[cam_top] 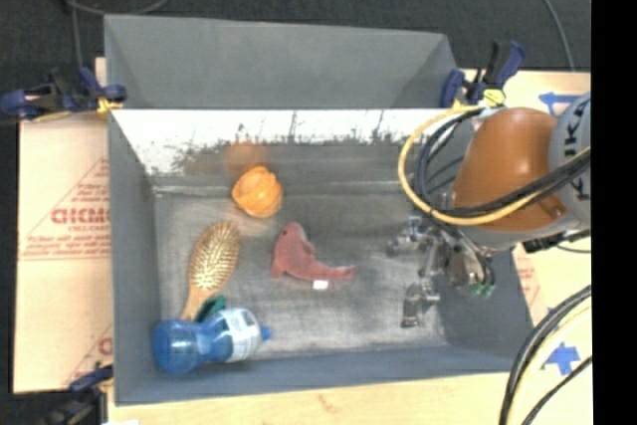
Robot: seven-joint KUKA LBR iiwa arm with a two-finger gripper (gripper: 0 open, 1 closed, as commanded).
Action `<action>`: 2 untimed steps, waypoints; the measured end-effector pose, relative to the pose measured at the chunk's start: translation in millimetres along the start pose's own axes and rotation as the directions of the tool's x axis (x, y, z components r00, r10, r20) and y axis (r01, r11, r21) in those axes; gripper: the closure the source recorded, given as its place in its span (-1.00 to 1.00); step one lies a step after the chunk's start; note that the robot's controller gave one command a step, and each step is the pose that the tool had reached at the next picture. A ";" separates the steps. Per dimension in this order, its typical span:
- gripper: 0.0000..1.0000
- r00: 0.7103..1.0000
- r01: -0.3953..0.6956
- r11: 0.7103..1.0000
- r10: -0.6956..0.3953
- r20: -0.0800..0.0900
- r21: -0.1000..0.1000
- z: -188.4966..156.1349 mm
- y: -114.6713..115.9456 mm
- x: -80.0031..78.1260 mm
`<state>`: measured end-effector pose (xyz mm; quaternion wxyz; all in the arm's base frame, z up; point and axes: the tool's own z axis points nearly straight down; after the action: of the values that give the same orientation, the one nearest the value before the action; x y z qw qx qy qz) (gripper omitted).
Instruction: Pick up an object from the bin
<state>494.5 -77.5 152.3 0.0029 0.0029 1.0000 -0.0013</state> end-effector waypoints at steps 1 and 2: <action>-1.00 1.000 0.028 1.000 -0.028 -0.001 -0.003 38.5 14.1 -33.9; 1.00 0.993 -0.117 0.993 0.117 0.006 -0.004 79.4 80.1 -24.9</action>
Offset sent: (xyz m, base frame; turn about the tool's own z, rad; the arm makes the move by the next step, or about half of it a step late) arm 0.0224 0.0796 -0.0823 0.1204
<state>520.3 2.2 72.8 0.0058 0.0616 0.9981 0.0007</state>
